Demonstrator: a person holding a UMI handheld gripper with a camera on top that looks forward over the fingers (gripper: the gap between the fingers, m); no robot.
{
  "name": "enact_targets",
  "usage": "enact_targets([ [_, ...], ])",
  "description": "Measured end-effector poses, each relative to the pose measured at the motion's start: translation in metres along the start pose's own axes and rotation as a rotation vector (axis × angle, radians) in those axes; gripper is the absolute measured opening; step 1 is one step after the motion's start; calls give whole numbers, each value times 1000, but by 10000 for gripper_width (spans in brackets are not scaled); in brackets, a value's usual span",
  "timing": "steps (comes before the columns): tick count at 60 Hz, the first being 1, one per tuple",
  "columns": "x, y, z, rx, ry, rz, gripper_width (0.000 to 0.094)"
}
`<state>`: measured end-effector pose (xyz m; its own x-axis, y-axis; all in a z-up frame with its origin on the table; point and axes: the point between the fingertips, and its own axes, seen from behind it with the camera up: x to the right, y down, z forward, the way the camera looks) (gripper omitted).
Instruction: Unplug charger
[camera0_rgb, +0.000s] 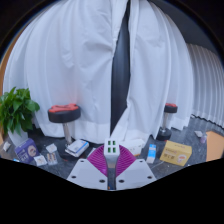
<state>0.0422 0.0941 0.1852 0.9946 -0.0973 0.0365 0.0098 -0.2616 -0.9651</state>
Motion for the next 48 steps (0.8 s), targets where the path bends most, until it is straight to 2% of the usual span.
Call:
enact_targets([
  [9,44,98,13,-181,-15,56,86],
  [19,62,185,25,-367,-99,136,144],
  [22,67,198,25,-396,-113,151,172],
  [25,70,196,27,-378,-145,174,200],
  [27,75,198,29,-390,-152,171,263],
  [32,93,200,32,-400,-132,116,549],
  [37,110,196,33,-394,-123,60,788],
  [39,116,196,31,-399,-114,38,857],
  [48,130,171,3,-369,-97,-57,850],
])
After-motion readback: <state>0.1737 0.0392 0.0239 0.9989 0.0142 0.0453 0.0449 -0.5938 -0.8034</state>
